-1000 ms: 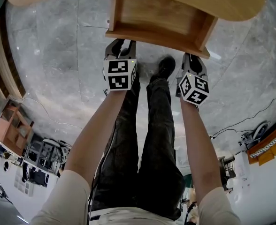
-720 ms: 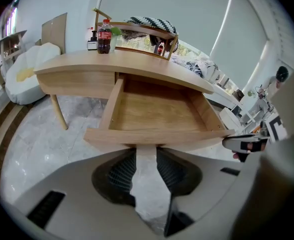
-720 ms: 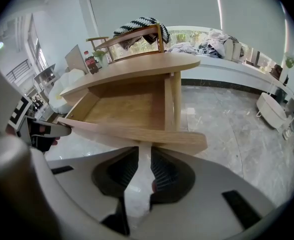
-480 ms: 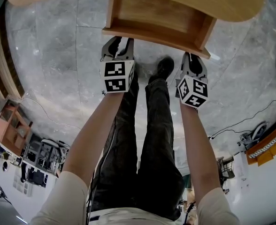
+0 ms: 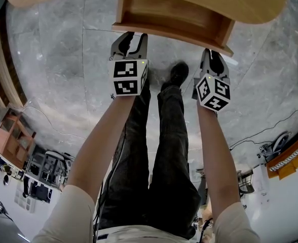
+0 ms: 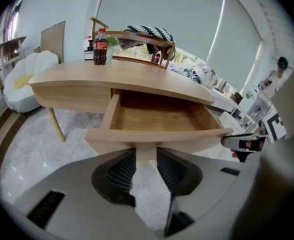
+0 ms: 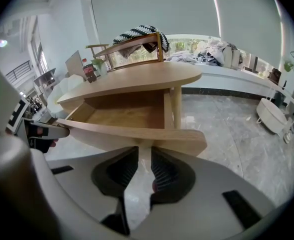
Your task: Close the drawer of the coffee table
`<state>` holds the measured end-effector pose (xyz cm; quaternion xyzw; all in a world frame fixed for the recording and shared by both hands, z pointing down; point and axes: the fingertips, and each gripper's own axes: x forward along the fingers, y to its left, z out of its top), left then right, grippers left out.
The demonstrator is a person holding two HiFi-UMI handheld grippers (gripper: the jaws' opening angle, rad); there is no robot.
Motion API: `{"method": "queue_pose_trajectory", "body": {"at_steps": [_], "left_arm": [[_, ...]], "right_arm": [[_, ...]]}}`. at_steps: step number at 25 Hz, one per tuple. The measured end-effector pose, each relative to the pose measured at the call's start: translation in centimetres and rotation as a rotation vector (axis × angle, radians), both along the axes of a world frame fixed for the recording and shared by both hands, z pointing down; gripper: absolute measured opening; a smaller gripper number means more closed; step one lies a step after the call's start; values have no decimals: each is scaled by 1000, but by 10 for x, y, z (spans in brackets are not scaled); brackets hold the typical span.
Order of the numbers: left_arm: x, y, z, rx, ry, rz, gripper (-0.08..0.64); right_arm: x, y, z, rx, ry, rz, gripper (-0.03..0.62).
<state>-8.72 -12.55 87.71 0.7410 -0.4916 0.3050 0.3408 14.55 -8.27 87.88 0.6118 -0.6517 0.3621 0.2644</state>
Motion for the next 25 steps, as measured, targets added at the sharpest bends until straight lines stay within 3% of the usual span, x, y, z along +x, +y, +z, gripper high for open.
{"method": "queue_pose_trajectory", "body": {"at_steps": [25], "left_arm": [[11,-52,-3,126,-49,53,138]], "right_arm": [[11,-51,-3,100,11,-45,86]]}}
